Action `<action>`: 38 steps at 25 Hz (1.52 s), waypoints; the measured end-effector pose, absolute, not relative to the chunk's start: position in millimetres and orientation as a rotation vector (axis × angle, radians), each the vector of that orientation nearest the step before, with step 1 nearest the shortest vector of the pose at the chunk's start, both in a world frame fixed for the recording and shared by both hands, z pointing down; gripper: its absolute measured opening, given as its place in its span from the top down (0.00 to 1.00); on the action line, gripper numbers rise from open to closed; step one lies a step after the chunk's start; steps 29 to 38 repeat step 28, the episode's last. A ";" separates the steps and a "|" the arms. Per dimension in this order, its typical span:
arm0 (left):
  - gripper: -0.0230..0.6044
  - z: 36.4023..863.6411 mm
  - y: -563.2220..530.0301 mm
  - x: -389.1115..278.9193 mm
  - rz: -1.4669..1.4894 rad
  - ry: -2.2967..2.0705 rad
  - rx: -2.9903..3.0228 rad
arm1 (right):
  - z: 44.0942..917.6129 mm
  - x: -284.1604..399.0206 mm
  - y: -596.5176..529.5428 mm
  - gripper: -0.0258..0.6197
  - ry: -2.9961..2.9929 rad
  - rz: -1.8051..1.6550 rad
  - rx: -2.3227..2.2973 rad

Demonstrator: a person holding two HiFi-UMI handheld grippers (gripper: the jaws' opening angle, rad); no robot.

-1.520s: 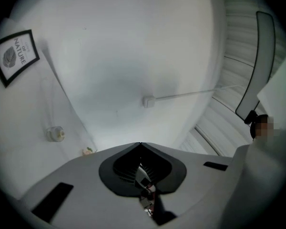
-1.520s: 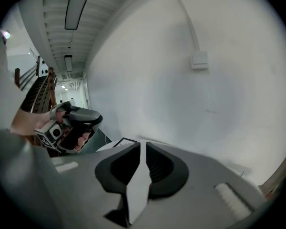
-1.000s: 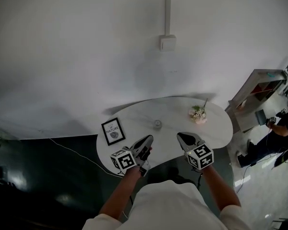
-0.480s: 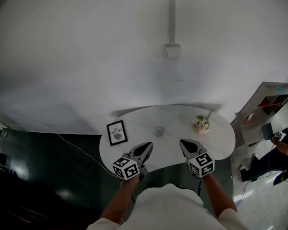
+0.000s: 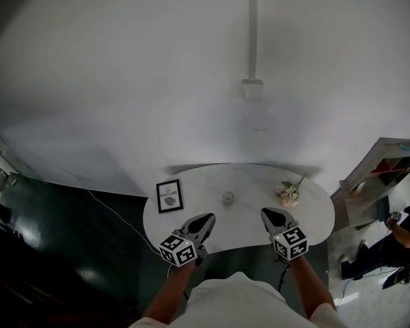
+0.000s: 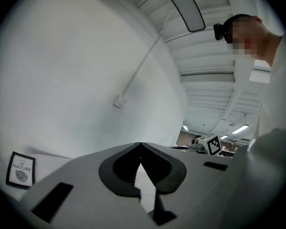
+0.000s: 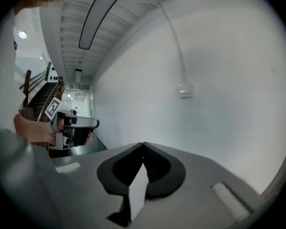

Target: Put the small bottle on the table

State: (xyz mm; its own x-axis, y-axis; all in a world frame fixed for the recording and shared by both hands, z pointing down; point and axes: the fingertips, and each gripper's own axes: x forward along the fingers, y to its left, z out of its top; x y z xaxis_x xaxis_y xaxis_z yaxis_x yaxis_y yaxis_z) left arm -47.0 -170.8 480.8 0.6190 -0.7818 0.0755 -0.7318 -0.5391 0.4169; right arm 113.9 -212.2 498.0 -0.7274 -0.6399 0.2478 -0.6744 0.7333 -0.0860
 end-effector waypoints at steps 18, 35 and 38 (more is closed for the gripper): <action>0.95 490.0 -175.2 -54.3 -0.133 -1.254 2.407 | 492.1 103.0 -215.8 0.94 -2.773 0.191 0.984; 0.95 495.9 -176.2 -61.6 -0.125 -1.245 2.413 | 497.0 92.5 -217.2 0.94 -2.763 0.187 0.983; 0.95 495.9 -176.2 -61.6 -0.125 -1.245 2.413 | 497.0 92.5 -217.2 0.94 -2.763 0.187 0.983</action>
